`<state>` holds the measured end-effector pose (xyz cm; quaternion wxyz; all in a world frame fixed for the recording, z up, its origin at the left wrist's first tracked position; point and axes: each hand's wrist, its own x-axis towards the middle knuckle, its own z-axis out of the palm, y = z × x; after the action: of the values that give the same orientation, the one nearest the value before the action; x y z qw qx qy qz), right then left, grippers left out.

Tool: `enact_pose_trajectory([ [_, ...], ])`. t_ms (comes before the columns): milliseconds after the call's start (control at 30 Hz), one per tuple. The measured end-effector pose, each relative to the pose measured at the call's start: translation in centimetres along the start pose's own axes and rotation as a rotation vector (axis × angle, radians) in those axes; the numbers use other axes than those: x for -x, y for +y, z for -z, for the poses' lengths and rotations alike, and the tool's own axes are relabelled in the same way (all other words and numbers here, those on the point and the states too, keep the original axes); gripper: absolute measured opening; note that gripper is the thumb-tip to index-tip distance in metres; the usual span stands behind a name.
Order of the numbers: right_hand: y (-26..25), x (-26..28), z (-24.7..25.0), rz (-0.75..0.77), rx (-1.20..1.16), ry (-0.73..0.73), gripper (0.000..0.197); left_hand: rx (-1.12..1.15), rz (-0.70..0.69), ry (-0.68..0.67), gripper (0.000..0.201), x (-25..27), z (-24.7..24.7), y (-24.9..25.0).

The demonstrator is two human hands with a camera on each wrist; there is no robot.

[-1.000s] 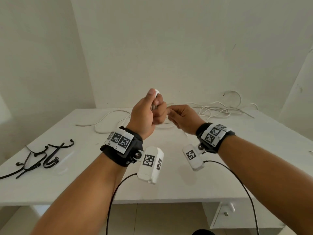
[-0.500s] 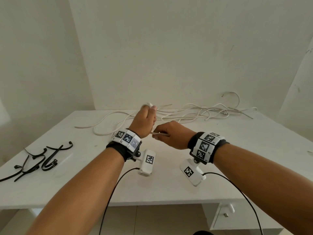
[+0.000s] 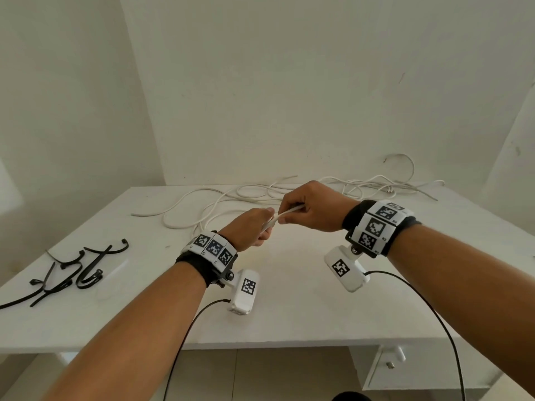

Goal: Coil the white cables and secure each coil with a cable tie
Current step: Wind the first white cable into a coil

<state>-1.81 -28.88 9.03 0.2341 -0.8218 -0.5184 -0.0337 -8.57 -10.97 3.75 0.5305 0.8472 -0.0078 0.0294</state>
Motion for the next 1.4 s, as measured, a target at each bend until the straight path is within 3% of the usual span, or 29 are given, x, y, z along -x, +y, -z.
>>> enact_pose_trajectory([
  [333, 0.4, -0.3, 1.7, 0.003, -0.082, 0.070, 0.011, 0.176, -0.027, -0.046, 0.044, 1.4, -0.2, 1.0],
  [500, 0.4, -0.4, 2.5, 0.001, -0.115, 0.116, 0.008, 0.147, -0.075, -0.049, 0.041, 2.0, -0.2, 2.2],
  [633, 0.5, -0.8, 2.5, 0.040, -0.232, 0.181, 0.010, 0.372, -0.090, -0.108, 0.041, 2.2, -0.2, 3.0],
  [767, 0.6, -1.3, 1.9, 0.078, -0.383, 0.277, 0.023, 0.665, -0.215, -0.155, 0.038, 2.7, 0.0, 4.7],
  [967, -0.6, -1.2, -0.9, 0.084, -0.576, 0.266, 0.037, 0.860, -0.367, -0.166, 0.050, 3.4, 0.0, 6.5],
  [1067, -0.7, -1.0, -1.8, 0.043, -0.548, 0.242, 0.043, 0.920, -0.457, -0.137, 0.051, 3.3, 0.6, 6.9],
  [1167, -0.2, 0.0, -3.2, -0.020, -0.352, 0.112, 0.044, 1.006, -0.525, -0.084, 0.052, 3.0, 2.0, 7.6],
  [1233, -0.1, 0.4, -4.4, -0.061, -0.274, 0.057, 0.031, 0.996, -0.522, 0.034, 0.049, 2.4, 2.7, 7.9],
  [1300, -0.5, 0.5, -5.0, -0.059, -0.224, 0.044, 0.034, 0.941, -0.479, 0.198, 0.043, 1.5, 2.8, 7.6],
  [1400, -1.0, 0.3, -5.4, -0.029, -0.104, 0.005, 0.037, 0.640, -0.417, 0.379, 0.036, 0.2, 1.9, 6.1],
])
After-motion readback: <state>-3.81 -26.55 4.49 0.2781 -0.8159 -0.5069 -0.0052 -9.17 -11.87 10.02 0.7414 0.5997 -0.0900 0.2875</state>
